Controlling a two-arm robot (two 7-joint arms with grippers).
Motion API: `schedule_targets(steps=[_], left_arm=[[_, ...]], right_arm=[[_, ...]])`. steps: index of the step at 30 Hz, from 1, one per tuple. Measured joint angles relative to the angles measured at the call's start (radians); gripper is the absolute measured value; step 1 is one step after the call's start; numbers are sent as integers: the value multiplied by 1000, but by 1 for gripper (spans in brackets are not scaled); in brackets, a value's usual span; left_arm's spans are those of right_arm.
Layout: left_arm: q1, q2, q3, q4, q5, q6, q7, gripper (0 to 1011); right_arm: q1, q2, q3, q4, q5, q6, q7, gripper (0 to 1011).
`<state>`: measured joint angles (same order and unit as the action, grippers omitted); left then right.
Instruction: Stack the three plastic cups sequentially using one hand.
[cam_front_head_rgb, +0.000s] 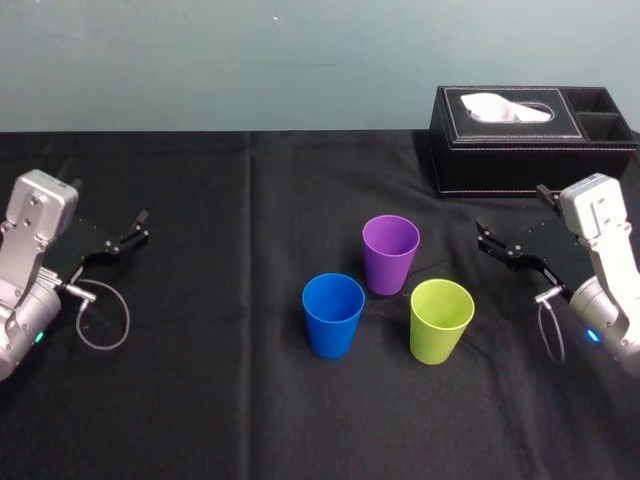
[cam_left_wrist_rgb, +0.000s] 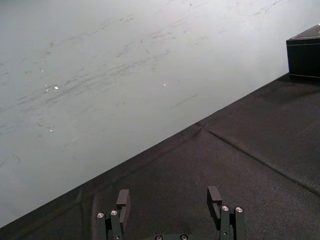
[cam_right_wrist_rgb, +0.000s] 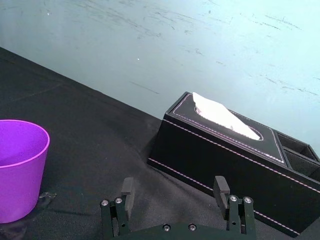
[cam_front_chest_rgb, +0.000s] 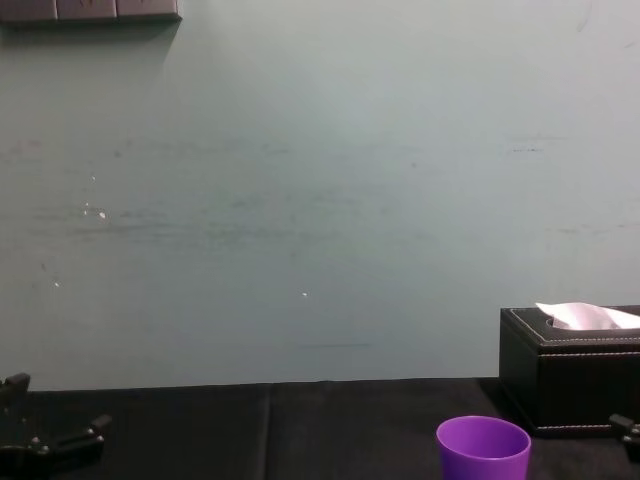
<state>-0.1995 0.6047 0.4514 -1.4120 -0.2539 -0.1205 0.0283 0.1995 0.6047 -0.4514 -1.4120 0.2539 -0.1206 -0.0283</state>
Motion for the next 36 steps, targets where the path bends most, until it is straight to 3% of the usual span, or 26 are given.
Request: schedule_targets(steps=[36], left_arm=[[0, 0, 0, 0, 0, 0, 0, 1011]], right_arm=[[0, 0, 0, 0, 0, 0, 0, 1003]])
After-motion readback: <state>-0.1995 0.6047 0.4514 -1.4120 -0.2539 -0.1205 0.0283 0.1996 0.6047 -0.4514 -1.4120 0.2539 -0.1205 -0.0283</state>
